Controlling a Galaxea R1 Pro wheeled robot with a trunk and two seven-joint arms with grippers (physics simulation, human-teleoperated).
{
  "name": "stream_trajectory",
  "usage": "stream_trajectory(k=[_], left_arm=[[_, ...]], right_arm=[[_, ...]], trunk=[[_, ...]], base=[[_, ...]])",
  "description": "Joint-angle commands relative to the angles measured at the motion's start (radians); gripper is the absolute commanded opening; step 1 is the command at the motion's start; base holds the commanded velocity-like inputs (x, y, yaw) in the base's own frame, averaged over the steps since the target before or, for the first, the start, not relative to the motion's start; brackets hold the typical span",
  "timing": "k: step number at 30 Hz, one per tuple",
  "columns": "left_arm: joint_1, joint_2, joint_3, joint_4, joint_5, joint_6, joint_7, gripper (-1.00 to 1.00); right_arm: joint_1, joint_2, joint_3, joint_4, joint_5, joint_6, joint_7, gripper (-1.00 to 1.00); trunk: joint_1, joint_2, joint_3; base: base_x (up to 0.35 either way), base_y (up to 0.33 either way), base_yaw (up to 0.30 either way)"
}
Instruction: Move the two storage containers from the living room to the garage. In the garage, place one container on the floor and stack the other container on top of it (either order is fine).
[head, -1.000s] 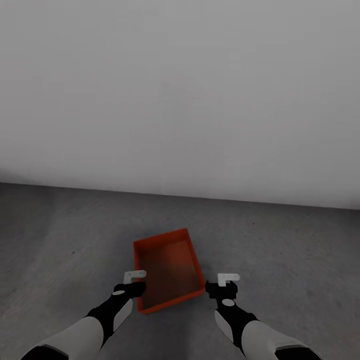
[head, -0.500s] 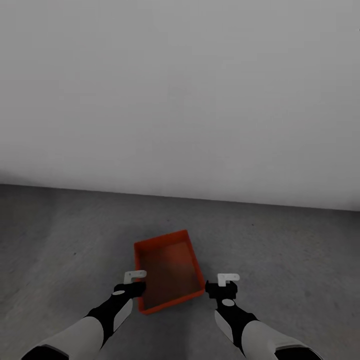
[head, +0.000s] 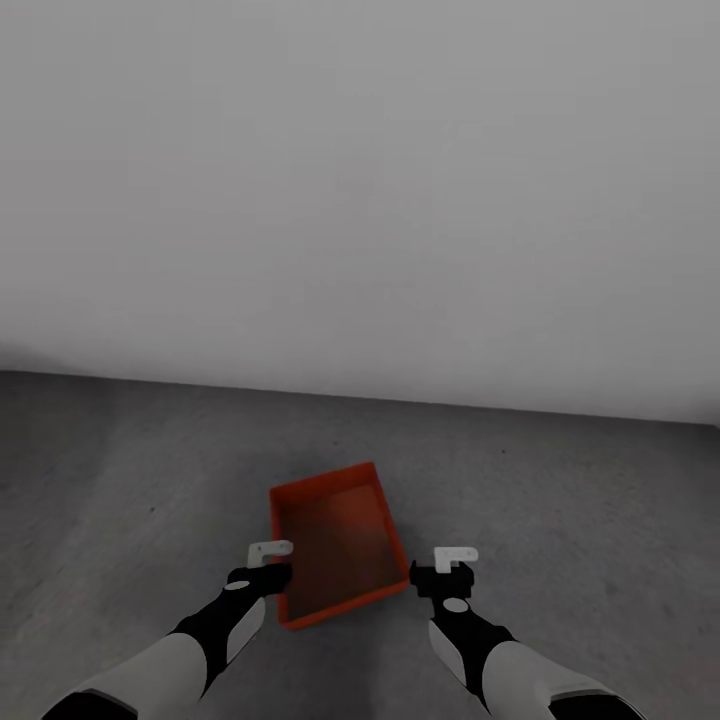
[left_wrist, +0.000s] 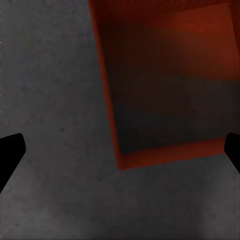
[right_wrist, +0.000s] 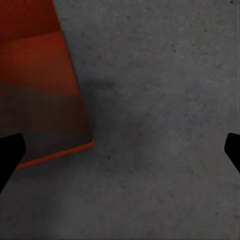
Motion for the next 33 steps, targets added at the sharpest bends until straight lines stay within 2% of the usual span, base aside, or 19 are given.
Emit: stream_trajectory(k=[1,33], left_arm=[[0.000,0.000,-0.009,-0.001,0.009,0.002,0.006,1.00],[0.000,0.002,-0.010,0.001,0.009,0.002,0.006,1.00]], right_arm=[[-0.001,0.000,0.003,0.001,0.006,0.000,-0.007,1.00],[-0.001,-0.004,0.003,0.002,0.003,0.009,-0.004,1.00]], trunk=[[-0.004,0.007,0.003],[-0.127,0.231,0.103]], base=[[0.000,0.000,0.000],[0.000,0.000,0.000]])
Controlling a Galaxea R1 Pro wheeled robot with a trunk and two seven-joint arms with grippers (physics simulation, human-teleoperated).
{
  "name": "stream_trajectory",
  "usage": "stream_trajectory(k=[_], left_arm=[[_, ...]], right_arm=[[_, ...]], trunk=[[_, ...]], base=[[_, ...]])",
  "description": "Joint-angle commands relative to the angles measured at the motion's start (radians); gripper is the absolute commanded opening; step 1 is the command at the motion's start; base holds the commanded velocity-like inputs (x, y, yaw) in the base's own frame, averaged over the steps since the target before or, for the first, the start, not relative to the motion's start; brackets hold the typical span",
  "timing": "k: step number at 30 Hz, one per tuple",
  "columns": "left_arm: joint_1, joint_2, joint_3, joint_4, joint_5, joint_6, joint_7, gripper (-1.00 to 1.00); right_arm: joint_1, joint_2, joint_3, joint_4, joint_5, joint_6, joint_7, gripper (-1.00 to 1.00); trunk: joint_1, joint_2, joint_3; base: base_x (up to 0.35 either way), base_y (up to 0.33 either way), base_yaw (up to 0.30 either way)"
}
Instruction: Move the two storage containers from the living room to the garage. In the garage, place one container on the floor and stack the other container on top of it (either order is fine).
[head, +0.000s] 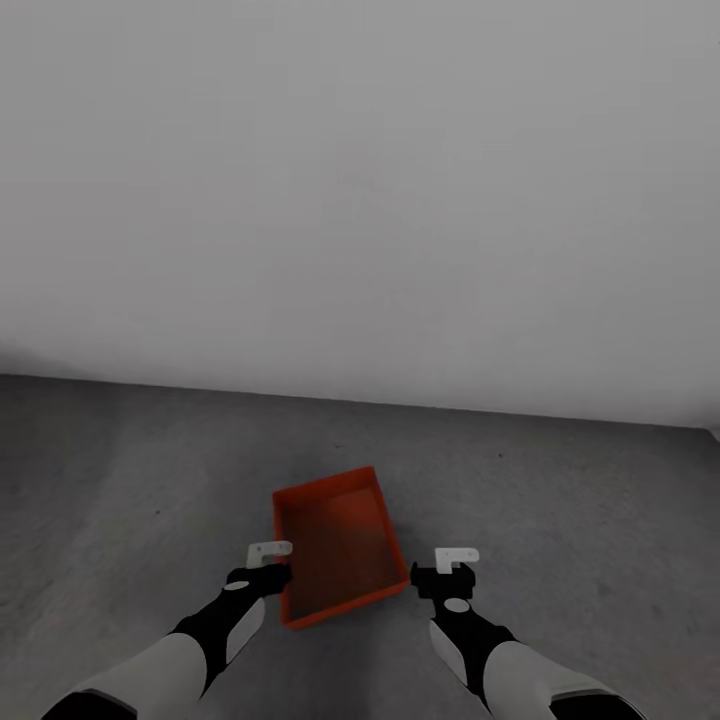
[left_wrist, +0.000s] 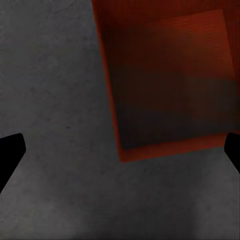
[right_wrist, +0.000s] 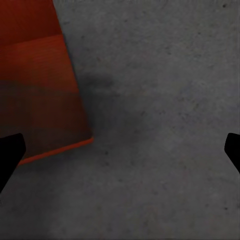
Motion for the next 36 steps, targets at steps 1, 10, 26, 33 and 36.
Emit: stream_trajectory(k=[1,10,26,33,36], left_arm=[[0.000,0.000,-0.009,-0.001,0.009,0.002,0.006,1.00],[0.000,0.001,-0.009,-0.001,0.009,0.002,0.006,1.00],[0.001,0.004,-0.012,0.003,0.009,-0.002,0.006,1.00],[0.001,0.004,-0.013,0.009,0.007,-0.001,0.008,1.00],[0.000,0.004,-0.013,0.011,0.007,0.003,0.008,1.00]], right_arm=[[-0.001,0.000,0.003,0.001,0.006,0.000,-0.007,1.00],[0.000,0.000,0.003,0.011,0.008,-0.001,-0.007,1.00],[0.000,-0.001,0.003,0.015,0.009,-0.001,-0.002,1.00],[-0.001,-0.002,0.003,0.015,0.009,-0.001,-0.002,1.00],[-0.001,-0.002,0.003,0.015,0.009,0.000,-0.002,1.00]], trunk=[[-0.004,0.007,0.003],[-0.038,0.070,0.031],[-0.073,0.133,0.059],[-0.073,0.133,0.059],[-0.073,0.133,0.059]], base=[[0.000,0.000,0.000],[0.000,0.000,0.000],[0.000,0.000,0.000],[-0.048,0.000,0.000],[-0.254,0.000,0.000]])
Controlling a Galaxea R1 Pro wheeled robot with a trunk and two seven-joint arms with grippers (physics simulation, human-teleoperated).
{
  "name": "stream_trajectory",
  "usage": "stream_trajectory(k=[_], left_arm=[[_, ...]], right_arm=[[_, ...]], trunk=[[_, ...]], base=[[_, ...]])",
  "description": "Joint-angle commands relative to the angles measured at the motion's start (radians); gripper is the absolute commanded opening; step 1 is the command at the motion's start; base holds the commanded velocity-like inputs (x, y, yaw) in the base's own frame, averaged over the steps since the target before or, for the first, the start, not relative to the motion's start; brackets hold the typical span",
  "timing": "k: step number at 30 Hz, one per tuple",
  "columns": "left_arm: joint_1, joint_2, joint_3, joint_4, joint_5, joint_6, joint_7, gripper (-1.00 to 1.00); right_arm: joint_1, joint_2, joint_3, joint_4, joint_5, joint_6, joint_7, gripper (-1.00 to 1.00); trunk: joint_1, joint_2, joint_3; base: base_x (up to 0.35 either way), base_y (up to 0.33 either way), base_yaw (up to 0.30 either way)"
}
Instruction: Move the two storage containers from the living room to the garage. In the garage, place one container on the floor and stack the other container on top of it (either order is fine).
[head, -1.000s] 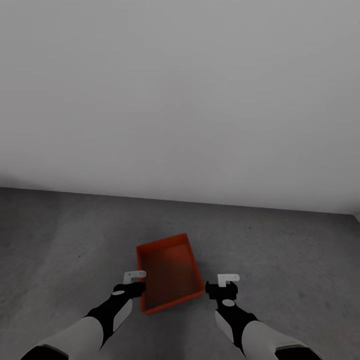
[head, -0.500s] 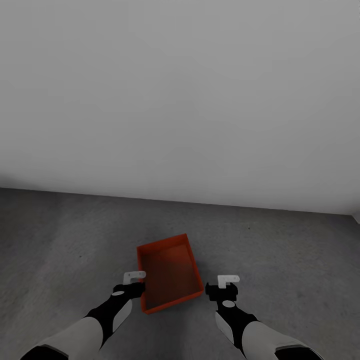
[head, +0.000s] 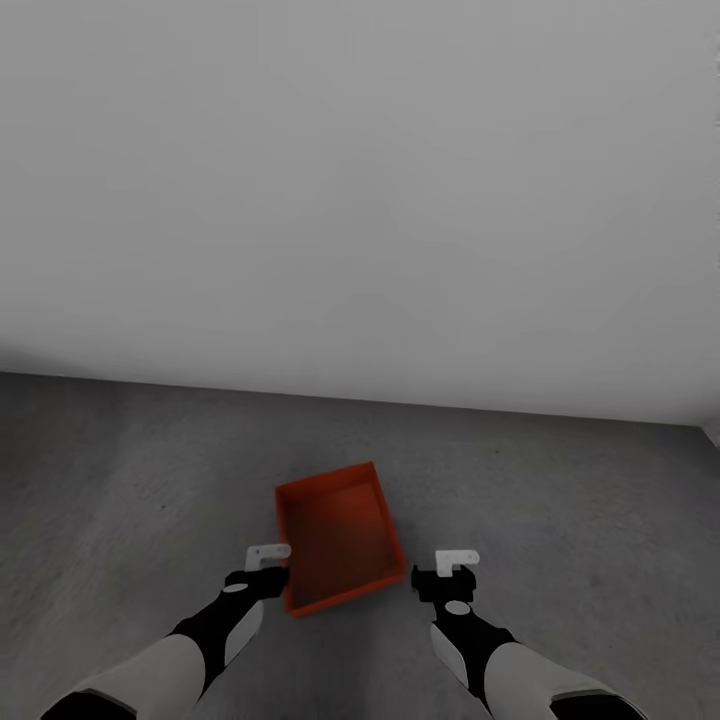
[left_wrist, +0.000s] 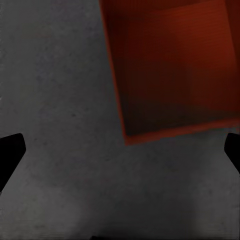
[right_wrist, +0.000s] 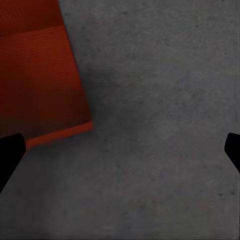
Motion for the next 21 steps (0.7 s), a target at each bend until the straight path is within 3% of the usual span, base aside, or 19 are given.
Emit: stream_trajectory(k=[1,21], left_arm=[[0.000,0.000,-0.009,-0.001,0.009,0.003,0.006,1.00],[-0.001,0.002,-0.009,0.003,0.010,0.010,0.006,1.00]], right_arm=[[-0.001,0.000,0.003,0.001,0.006,0.000,-0.007,1.00],[-0.001,0.000,0.003,0.001,0.008,0.000,-0.003,1.00]], trunk=[[0.000,-0.001,-0.001],[0.000,-0.001,-0.001]], base=[[-0.294,0.000,0.000],[-0.340,0.000,0.000]])
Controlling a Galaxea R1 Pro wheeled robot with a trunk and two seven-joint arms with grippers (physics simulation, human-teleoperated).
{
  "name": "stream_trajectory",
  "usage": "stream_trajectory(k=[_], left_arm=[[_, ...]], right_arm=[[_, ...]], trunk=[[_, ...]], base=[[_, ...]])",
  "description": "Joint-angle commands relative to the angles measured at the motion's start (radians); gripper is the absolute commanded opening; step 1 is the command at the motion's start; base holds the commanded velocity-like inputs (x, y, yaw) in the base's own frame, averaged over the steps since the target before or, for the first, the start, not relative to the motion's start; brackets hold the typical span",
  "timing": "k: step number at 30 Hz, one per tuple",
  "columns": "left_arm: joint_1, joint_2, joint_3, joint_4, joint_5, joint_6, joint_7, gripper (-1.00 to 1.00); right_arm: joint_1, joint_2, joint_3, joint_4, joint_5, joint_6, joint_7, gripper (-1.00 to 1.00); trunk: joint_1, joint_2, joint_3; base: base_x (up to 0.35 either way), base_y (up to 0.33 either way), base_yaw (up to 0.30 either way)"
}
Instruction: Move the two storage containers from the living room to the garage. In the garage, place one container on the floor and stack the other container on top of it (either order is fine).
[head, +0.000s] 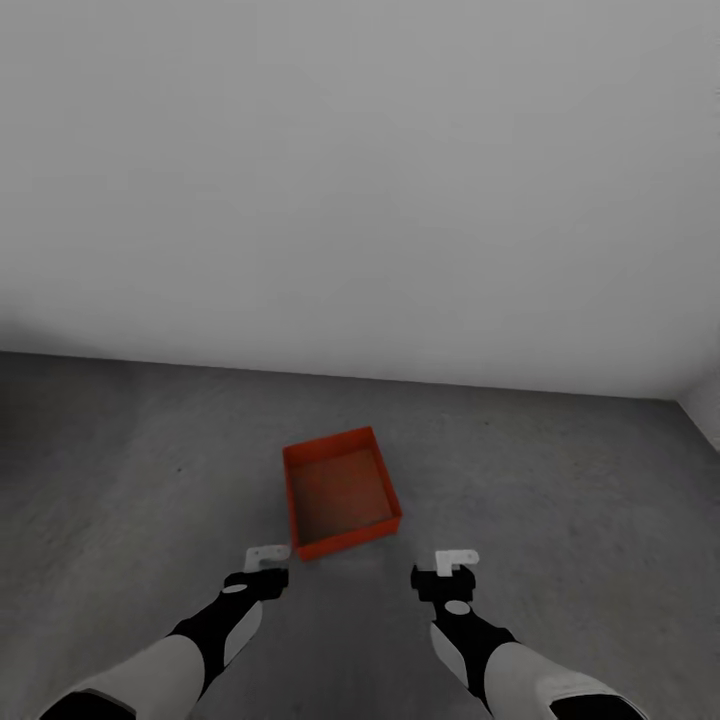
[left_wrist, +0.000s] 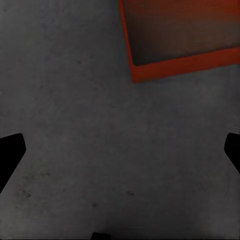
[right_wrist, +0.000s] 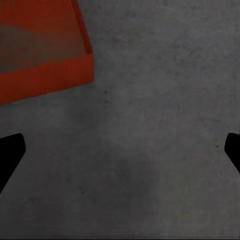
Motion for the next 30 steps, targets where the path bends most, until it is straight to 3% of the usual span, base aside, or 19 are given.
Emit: stream_trajectory(k=[1,10,14,20,24,30], left_arm=[[0.000,0.001,-0.008,-0.001,0.009,0.003,0.006,1.00],[0.000,0.002,-0.008,0.001,0.009,0.001,0.006,1.00],[0.000,0.006,-0.006,0.003,0.011,-0.003,0.005,1.00],[0.000,0.011,-0.006,0.025,0.014,-0.003,0.005,1.00],[0.000,0.023,-0.005,0.070,0.025,-0.007,0.004,1.00],[0.000,0.061,-0.005,0.116,0.079,-0.009,-0.004,1.00]], right_arm=[[-0.001,0.001,0.003,0.001,0.007,0.000,-0.006,1.00],[0.000,0.002,0.003,0.003,0.008,0.000,-0.011,1.00],[0.000,-0.012,0.003,0.018,0.004,-0.002,-0.001,1.00],[0.000,-0.052,0.003,0.062,0.000,-0.003,0.008,1.00],[0.000,-0.093,0.003,0.099,-0.001,-0.002,0.010,1.00],[-0.005,-0.156,0.003,0.127,-0.002,-0.001,0.031,1.00]], trunk=[[-0.001,-0.001,-0.001],[-0.001,-0.001,-0.001],[-0.001,-0.001,-0.001],[-0.001,-0.001,-0.001],[-0.001,-0.001,-0.001],[-0.001,-0.001,-0.001]], base=[[-0.346,0.000,0.000],[-0.346,0.000,0.000],[-0.346,0.000,0.000],[-0.345,0.000,0.000],[-0.228,0.000,0.000],[-0.050,0.000,0.000]])
